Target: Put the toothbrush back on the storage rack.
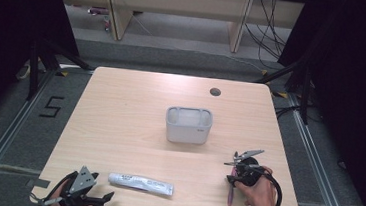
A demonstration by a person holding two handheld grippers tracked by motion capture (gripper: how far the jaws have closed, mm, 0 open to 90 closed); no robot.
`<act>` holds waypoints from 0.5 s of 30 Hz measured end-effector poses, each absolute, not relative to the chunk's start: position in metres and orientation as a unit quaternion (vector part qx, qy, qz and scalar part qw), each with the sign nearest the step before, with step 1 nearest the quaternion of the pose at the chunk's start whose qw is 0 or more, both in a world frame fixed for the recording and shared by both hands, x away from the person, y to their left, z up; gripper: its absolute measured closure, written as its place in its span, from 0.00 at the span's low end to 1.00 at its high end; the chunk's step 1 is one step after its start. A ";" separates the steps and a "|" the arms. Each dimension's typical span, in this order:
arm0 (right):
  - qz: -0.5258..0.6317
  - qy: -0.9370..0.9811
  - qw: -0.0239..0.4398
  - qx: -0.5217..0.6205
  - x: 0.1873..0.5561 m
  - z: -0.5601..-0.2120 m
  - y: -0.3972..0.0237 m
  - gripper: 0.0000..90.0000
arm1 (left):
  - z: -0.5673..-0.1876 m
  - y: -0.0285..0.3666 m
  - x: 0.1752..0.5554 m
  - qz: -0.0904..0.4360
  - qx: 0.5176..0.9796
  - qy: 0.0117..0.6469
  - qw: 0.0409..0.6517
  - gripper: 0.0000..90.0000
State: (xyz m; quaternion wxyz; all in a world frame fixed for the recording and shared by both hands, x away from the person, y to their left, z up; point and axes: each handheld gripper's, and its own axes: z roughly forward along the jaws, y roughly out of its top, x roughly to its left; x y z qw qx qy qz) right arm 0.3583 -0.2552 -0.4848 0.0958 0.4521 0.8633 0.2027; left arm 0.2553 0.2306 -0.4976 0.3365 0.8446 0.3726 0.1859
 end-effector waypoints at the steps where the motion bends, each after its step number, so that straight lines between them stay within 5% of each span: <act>1: 0.204 0.865 0.094 0.449 0.359 -0.485 -0.256 0.63 | -0.498 0.230 0.255 0.187 0.842 0.372 0.342 0.21; 15: 0.164 0.880 0.066 0.441 0.364 -0.478 -0.260 0.77 | -0.500 0.228 0.255 0.184 0.836 0.382 0.349 0.21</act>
